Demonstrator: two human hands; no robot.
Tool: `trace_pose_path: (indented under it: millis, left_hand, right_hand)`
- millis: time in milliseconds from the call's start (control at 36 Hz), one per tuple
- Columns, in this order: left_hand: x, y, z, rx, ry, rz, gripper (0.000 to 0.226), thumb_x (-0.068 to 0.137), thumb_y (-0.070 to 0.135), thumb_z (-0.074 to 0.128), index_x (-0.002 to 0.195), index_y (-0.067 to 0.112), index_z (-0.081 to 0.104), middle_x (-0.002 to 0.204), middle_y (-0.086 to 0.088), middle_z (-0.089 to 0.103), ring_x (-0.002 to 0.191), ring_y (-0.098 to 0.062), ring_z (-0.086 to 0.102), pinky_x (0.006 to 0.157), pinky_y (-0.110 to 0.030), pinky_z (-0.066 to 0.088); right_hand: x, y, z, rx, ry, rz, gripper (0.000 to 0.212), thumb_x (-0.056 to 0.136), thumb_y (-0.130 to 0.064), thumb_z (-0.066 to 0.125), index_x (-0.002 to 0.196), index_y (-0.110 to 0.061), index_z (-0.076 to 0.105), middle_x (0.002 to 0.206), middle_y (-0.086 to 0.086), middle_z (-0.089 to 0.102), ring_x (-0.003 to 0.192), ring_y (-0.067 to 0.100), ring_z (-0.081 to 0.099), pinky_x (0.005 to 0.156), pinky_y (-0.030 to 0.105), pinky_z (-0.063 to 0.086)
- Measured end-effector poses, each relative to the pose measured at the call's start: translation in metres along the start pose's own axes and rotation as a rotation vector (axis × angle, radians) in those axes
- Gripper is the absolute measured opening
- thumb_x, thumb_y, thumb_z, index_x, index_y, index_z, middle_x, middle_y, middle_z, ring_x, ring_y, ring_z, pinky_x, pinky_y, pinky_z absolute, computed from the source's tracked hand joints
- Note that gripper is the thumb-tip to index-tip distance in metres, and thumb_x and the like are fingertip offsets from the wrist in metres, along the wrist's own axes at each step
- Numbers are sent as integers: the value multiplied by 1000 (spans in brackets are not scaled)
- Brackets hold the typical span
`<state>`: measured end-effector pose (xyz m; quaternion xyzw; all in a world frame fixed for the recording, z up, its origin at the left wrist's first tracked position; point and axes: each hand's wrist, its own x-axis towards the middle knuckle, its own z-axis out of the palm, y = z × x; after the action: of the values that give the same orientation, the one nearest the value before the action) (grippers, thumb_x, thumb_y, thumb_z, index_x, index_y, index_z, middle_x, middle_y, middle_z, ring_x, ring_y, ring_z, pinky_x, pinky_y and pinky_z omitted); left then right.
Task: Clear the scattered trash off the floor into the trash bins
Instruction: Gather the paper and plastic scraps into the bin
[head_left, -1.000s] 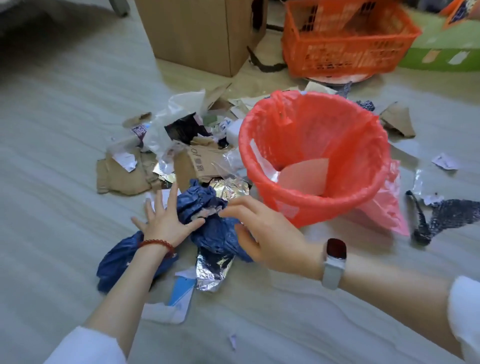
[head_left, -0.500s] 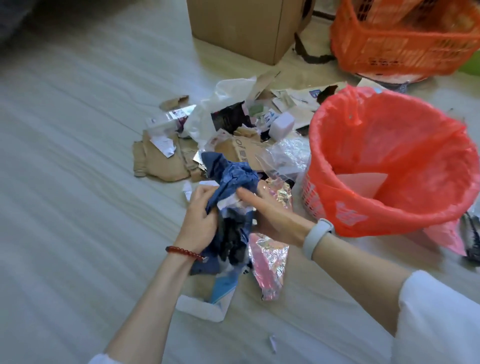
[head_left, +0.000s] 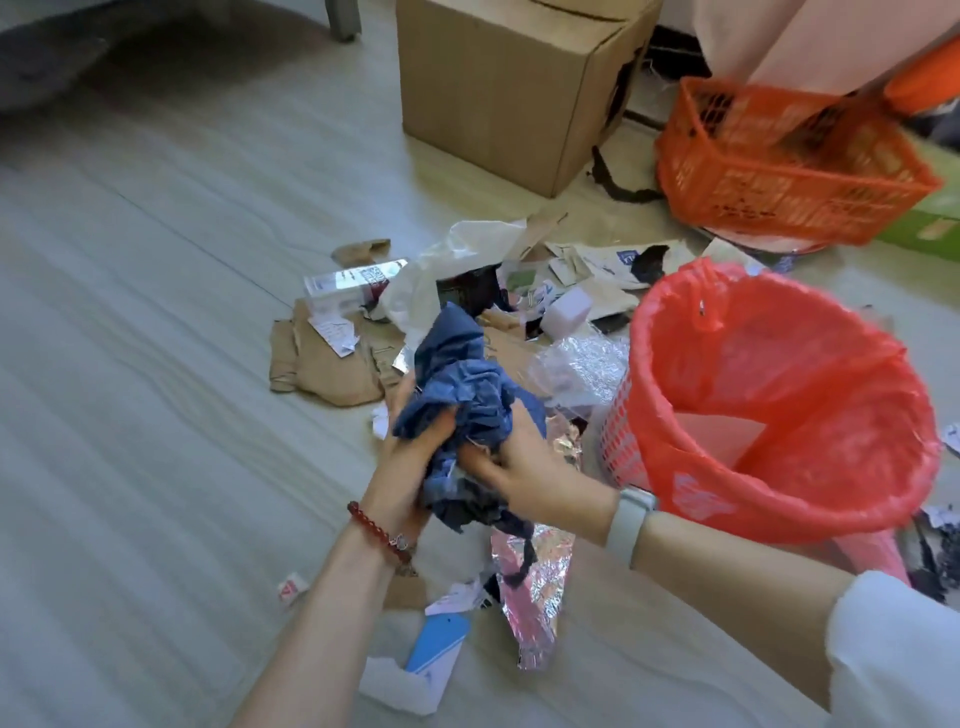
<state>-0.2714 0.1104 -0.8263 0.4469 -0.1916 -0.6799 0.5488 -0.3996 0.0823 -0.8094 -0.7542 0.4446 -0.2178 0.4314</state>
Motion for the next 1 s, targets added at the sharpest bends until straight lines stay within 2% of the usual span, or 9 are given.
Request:
trace_pose_path:
  millis: [83, 167, 250, 389, 472, 611, 806, 889, 1000]
  left_hand:
    - [1, 0, -4, 75, 124, 155, 56, 74, 6, 70, 124, 21, 50, 122, -16, 58, 99, -29, 64, 74, -37, 56]
    - [1, 6, -20, 116, 177, 298, 48, 74, -5, 65, 107, 26, 52, 101, 1, 68, 85, -8, 67, 68, -20, 54]
    - [-5, 13, -28, 103, 26, 303, 66, 56, 26, 84, 112, 25, 49, 96, 12, 71, 91, -5, 66, 75, -20, 53]
    - [-26, 2, 14, 800, 172, 537, 64, 75, -15, 58, 117, 33, 48, 113, 5, 57, 104, -10, 56, 89, -21, 48]
    - [-30, 2, 32, 1042, 129, 722, 76, 76, 1, 57, 130, 47, 31, 125, 12, 46, 117, -10, 45, 98, -26, 41]
    - [-29, 21, 82, 797, -155, 724, 99, 76, 13, 54, 139, 46, -15, 154, 15, 10, 142, -9, 18, 105, -52, 36]
    - [-15, 30, 171, 863, -221, 828, 84, 80, 42, 53, 139, 51, -5, 156, -7, 11, 143, -28, 14, 108, -61, 24]
    - [5, 11, 187, 1030, -68, 908, 68, 84, 40, 49, 144, 26, 20, 152, -10, 22, 142, -19, 18, 112, -51, 23]
    - [36, -24, 196, 1210, 64, 726, 65, 84, 33, 46, 142, 10, 27, 152, -10, 18, 141, -16, 13, 112, -18, 4]
  right_hand:
    - [-3, 0, -25, -152, -214, 19, 47, 85, -45, 59, 128, -32, 45, 139, 2, 35, 130, 21, 29, 110, 46, 28]
    - [-14, 5, -47, 144, -203, 118, 70, 76, -60, 59, 137, -37, 35, 147, -13, 28, 132, 4, 27, 111, 32, 25]
    - [-15, 6, -54, 519, -142, 309, 69, 65, -75, 59, 128, -51, 41, 147, -13, 34, 132, 9, 36, 112, 40, 29]
    - [-14, 2, -45, 1061, -449, 542, 74, 49, -76, 65, 114, -42, 61, 118, -9, 66, 111, 20, 62, 96, 52, 46]
    - [-17, -14, -48, 1098, -552, 514, 51, 72, -66, 50, 110, -35, 63, 115, -8, 68, 110, 18, 62, 96, 46, 48]
    - [-14, -35, -85, 1053, -231, 397, 32, 90, -25, 54, 122, -19, 57, 116, 6, 68, 104, 23, 66, 83, 34, 56]
    - [-24, -34, -207, 613, 401, 55, 21, 81, -9, 57, 98, 3, 59, 91, 16, 68, 87, 28, 67, 76, 41, 54]
    - [-44, -13, -261, 312, 644, -72, 22, 72, -16, 55, 84, 3, 57, 71, -3, 63, 70, 11, 59, 65, 27, 48]
    - [-74, 48, -275, -499, 435, 27, 22, 77, -20, 60, 99, -20, 60, 121, 5, 49, 102, 24, 54, 87, 34, 44]
